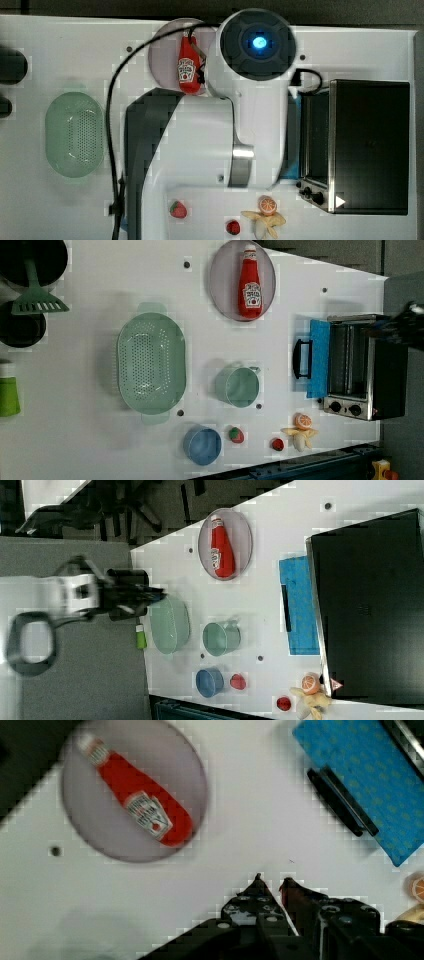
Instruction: Flap open oven.
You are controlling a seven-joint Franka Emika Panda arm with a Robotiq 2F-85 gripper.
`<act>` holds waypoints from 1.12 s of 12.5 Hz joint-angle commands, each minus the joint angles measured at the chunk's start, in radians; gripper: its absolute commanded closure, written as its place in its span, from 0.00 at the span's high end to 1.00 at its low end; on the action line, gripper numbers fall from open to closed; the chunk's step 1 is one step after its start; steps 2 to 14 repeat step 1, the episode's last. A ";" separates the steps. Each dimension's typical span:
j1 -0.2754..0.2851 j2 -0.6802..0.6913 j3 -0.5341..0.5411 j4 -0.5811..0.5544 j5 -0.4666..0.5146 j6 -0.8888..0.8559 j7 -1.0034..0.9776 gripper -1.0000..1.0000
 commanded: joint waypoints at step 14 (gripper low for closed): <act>0.003 -0.025 0.000 0.047 0.004 -0.098 0.113 0.17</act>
